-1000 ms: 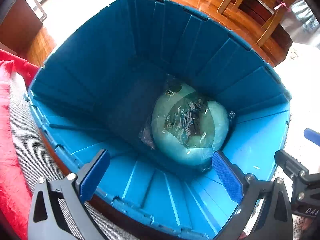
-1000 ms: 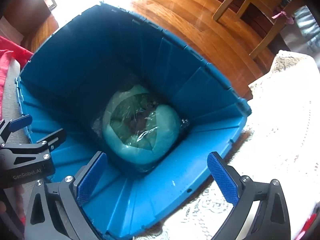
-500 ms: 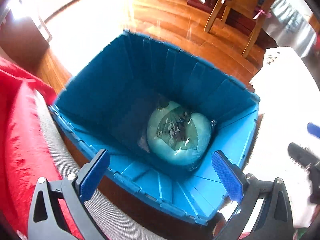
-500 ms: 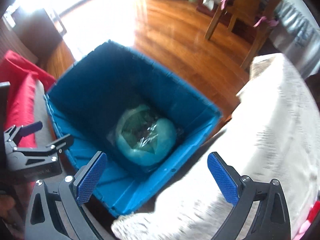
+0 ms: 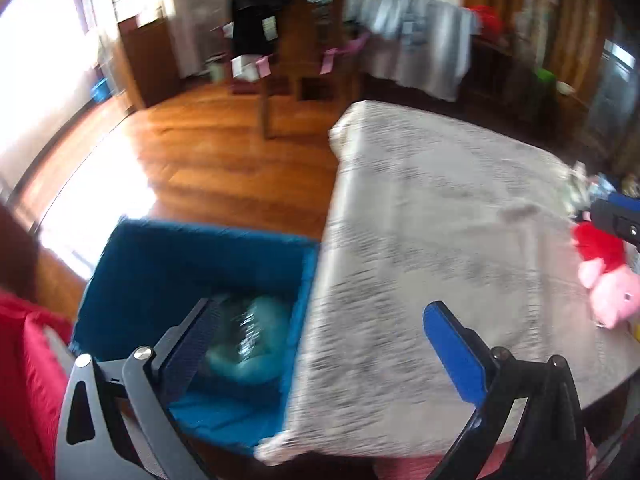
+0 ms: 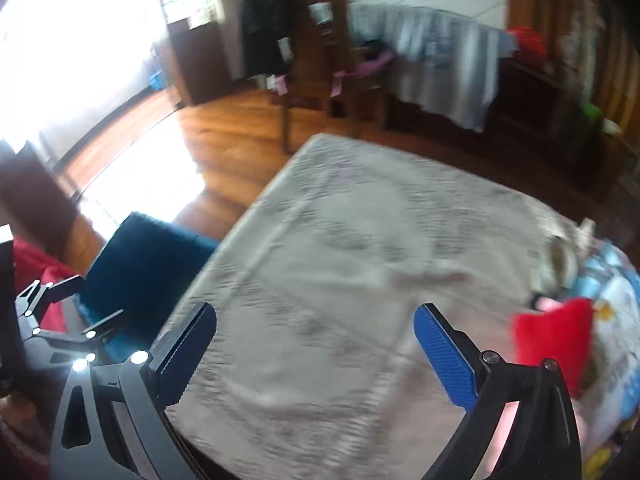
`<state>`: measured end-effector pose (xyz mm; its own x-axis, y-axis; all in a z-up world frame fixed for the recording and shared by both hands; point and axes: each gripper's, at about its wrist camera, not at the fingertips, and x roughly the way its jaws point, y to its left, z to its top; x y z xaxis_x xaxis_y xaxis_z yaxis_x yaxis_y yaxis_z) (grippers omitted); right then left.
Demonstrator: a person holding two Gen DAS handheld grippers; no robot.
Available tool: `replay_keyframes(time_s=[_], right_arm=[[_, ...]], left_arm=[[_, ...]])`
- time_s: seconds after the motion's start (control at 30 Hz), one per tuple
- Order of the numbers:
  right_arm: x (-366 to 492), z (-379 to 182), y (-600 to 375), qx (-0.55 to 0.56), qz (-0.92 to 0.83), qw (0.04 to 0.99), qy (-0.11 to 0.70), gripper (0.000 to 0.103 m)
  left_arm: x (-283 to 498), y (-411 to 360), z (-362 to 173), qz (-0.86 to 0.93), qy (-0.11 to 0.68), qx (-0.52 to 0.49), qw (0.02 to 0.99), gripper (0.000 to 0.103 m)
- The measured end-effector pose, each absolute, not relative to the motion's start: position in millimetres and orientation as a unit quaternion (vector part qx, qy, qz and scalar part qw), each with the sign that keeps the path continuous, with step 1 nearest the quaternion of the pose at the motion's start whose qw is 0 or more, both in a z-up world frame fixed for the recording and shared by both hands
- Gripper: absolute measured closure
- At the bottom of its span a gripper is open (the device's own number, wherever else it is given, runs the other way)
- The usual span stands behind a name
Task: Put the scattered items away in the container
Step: 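Move both grippers back to the table toward the pink pig plush, then grasp the pink pig plush in red shirt with the left gripper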
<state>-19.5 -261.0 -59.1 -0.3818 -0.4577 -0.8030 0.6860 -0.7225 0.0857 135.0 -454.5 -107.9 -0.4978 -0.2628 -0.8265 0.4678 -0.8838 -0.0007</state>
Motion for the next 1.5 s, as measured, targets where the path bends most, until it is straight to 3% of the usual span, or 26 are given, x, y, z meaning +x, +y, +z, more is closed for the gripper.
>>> replay_keyframes(time_s=[0.13,0.47,1.13,1.33,1.4,1.47,1.5], right_arm=[[-48,-48,-185,0.431,-0.844,0.303,0.102,0.014],[-77,-53,-47,0.449,-0.859,0.239,0.053,0.014],[-90,-94,82,0.487,-0.857,0.169,0.007,0.014],[-95,-94,104,0.489,-0.859,0.150,-0.003,0.014],[-94,-97,104,0.493,-0.856,0.154,0.000,0.014],[-93,-102,100,0.499,-0.851,0.165,0.003,0.014],[-92,-104,97,0.501,-0.849,0.170,0.005,0.014]], left_arm=[[81,-385,-93,-0.874,0.092,0.451,0.155,0.000],[-4,-221,-92,-0.881,0.039,0.468,0.051,0.000],[-26,-117,-112,-0.870,0.047,0.487,-0.060,0.000],[-37,-85,-137,-0.858,0.015,0.510,-0.057,0.000],[-41,-80,-148,-0.852,0.000,0.521,-0.046,0.012],[-41,-91,-157,-0.842,0.037,0.534,-0.063,0.042],[-39,-99,-159,-0.839,0.055,0.537,-0.069,0.042]])
